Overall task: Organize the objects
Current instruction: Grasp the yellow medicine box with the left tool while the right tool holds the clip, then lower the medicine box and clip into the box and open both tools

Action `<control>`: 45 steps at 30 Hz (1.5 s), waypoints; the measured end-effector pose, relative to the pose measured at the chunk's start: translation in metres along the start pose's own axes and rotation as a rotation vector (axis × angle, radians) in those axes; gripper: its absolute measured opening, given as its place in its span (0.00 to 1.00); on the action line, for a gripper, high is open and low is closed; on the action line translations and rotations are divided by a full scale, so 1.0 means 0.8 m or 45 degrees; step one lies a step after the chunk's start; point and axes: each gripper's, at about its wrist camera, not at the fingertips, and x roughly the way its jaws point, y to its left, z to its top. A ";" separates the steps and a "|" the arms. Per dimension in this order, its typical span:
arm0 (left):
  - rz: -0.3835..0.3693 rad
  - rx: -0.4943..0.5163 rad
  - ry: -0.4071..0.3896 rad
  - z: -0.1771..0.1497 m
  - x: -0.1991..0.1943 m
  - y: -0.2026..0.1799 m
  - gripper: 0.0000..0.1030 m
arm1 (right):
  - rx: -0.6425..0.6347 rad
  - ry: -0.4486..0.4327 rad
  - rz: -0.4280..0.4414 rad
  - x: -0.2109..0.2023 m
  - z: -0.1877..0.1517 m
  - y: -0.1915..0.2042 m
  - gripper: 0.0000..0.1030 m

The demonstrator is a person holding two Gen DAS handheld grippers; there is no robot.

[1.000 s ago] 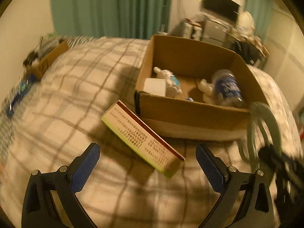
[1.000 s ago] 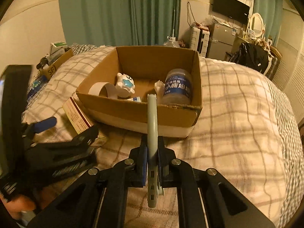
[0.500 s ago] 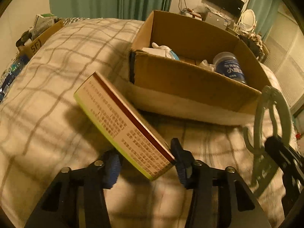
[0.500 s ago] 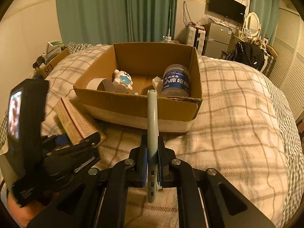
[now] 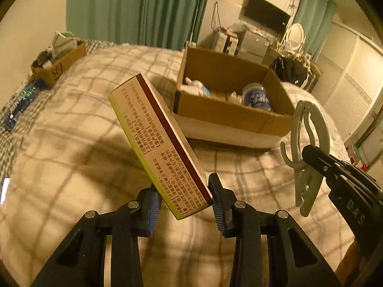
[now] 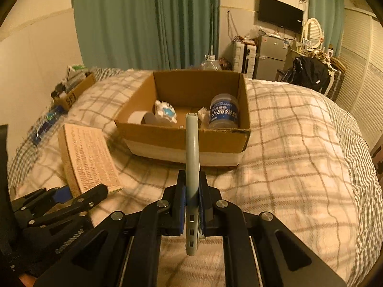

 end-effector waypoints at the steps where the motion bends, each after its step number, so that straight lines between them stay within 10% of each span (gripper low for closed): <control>1: -0.003 0.004 -0.011 0.001 -0.007 0.001 0.37 | 0.012 -0.011 0.008 -0.007 0.001 -0.001 0.08; 25: -0.146 0.299 -0.241 0.088 -0.095 -0.068 0.37 | -0.013 -0.230 0.022 -0.100 0.087 0.003 0.07; 45: -0.086 0.379 -0.137 0.191 0.043 -0.075 0.37 | 0.065 -0.133 0.055 0.031 0.206 -0.056 0.08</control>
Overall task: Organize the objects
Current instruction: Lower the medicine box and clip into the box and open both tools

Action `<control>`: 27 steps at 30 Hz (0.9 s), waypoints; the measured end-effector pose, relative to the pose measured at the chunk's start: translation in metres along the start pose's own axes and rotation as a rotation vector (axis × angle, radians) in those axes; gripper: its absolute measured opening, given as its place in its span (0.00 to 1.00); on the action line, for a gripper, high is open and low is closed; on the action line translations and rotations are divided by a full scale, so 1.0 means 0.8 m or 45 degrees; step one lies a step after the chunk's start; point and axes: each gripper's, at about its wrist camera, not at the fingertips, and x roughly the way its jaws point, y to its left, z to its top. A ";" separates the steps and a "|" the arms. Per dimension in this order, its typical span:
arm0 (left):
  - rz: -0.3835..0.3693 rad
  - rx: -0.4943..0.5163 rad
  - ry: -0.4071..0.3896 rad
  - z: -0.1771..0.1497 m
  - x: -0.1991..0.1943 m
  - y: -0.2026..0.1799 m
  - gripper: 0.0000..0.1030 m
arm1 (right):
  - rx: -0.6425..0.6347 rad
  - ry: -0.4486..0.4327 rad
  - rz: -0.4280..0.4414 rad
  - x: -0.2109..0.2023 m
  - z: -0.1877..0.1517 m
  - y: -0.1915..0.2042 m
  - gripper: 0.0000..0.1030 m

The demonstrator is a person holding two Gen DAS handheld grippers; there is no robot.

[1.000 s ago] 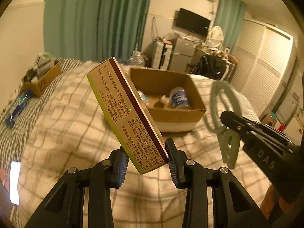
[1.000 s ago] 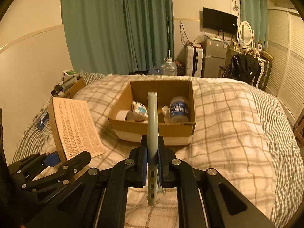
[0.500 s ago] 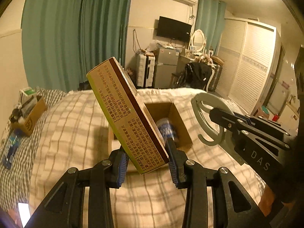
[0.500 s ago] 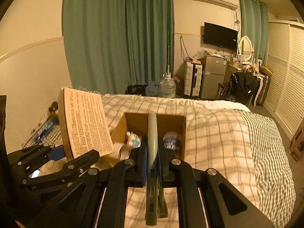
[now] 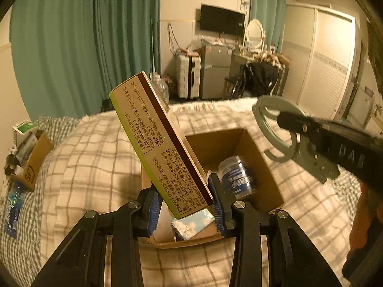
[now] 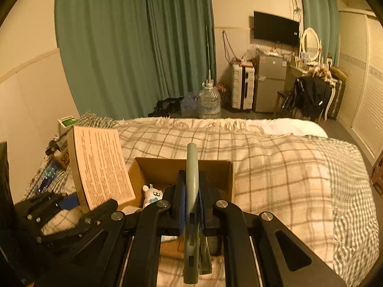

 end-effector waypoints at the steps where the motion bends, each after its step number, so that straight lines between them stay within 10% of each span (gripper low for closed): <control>1: 0.003 0.005 0.014 -0.002 0.010 0.000 0.37 | 0.009 0.020 0.006 0.015 0.001 -0.003 0.08; 20: -0.056 0.027 0.201 -0.022 0.122 -0.007 0.37 | 0.043 0.160 0.114 0.139 -0.030 -0.016 0.08; 27: -0.043 0.014 0.199 -0.018 0.111 -0.010 0.56 | 0.071 0.121 0.118 0.124 -0.023 -0.018 0.13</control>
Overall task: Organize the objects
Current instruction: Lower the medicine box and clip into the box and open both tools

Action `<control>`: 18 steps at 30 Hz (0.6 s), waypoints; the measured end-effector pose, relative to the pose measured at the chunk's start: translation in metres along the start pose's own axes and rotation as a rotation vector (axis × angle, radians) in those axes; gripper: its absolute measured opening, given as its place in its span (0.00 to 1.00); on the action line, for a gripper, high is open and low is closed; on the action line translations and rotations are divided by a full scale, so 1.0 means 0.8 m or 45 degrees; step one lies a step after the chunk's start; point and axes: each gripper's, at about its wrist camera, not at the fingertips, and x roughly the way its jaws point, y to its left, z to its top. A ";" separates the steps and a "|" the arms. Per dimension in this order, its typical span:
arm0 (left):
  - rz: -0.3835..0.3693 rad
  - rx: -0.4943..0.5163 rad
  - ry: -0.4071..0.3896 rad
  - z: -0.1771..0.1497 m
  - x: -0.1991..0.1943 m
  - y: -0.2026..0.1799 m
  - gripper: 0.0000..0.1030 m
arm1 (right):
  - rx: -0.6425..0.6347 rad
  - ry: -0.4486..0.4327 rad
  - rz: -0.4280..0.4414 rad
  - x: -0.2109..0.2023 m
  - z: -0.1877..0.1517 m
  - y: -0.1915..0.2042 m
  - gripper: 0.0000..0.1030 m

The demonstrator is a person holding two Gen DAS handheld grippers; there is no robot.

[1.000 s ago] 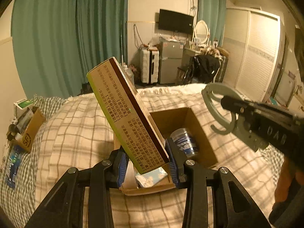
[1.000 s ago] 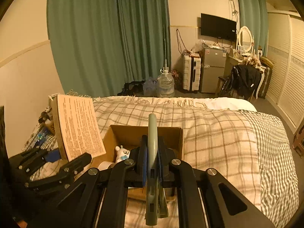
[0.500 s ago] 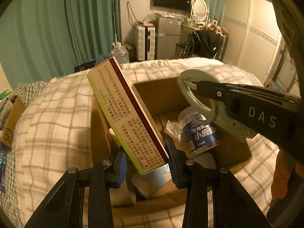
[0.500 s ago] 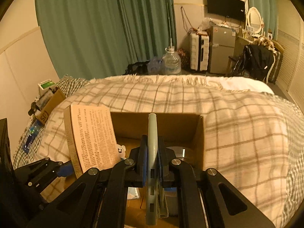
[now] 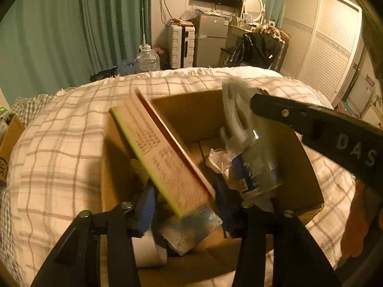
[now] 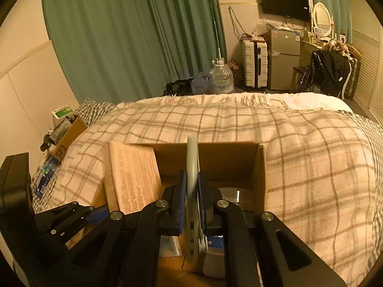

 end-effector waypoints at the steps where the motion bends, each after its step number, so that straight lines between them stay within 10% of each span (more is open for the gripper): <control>1: 0.020 0.004 -0.010 0.001 -0.006 -0.001 0.65 | 0.007 -0.012 -0.004 -0.006 0.002 0.001 0.17; 3: 0.039 0.009 -0.032 0.004 -0.019 -0.001 0.77 | 0.012 -0.033 -0.017 -0.016 0.005 0.001 0.32; 18: 0.102 -0.012 -0.290 0.030 -0.169 -0.011 0.99 | -0.035 -0.256 -0.206 -0.180 0.028 0.014 0.63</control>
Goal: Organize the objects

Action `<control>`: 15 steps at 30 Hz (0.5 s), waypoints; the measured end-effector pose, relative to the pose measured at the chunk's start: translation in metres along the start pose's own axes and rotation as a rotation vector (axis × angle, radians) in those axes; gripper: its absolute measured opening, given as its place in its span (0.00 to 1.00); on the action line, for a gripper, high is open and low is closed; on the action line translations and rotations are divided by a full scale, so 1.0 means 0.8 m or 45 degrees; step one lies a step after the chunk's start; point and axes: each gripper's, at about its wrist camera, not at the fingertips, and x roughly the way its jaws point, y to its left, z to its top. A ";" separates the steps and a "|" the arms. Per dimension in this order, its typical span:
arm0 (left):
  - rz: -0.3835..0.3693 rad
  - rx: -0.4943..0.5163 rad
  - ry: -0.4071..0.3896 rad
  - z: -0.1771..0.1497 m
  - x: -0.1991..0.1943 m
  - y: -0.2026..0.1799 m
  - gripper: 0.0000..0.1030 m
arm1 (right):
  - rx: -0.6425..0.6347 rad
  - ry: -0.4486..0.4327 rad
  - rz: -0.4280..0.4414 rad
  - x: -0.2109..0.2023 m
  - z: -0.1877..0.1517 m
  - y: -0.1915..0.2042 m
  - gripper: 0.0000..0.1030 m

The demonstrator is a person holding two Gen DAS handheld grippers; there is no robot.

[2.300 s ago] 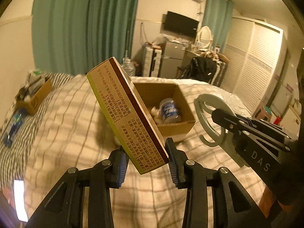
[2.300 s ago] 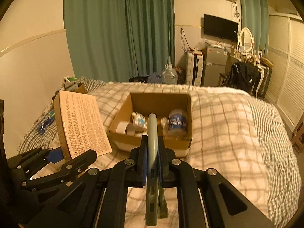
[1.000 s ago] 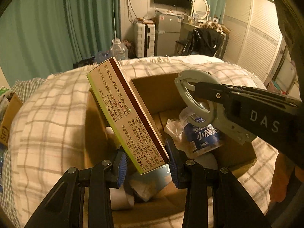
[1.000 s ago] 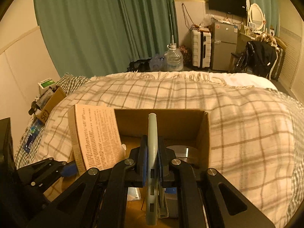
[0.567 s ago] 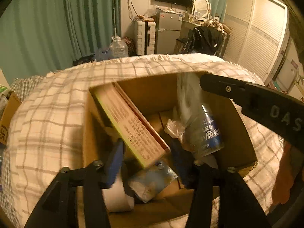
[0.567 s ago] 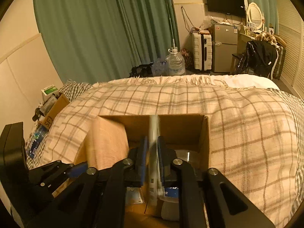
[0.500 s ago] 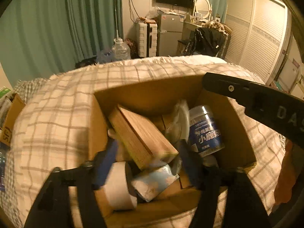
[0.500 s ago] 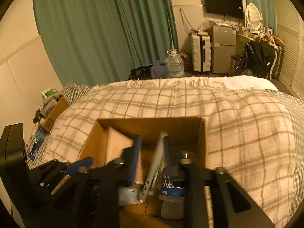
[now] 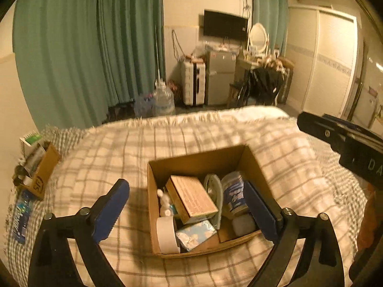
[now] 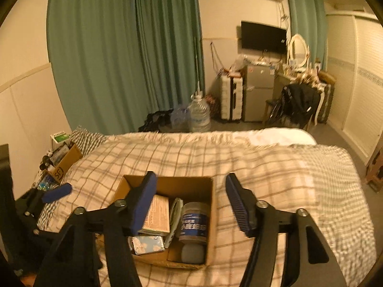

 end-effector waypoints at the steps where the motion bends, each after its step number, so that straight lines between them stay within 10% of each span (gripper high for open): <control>1: 0.002 0.002 -0.020 0.004 -0.008 0.000 1.00 | -0.002 -0.023 -0.013 -0.013 0.003 -0.001 0.65; 15: 0.016 -0.048 -0.358 0.002 -0.164 -0.001 1.00 | -0.056 -0.264 -0.107 -0.171 -0.010 -0.005 1.00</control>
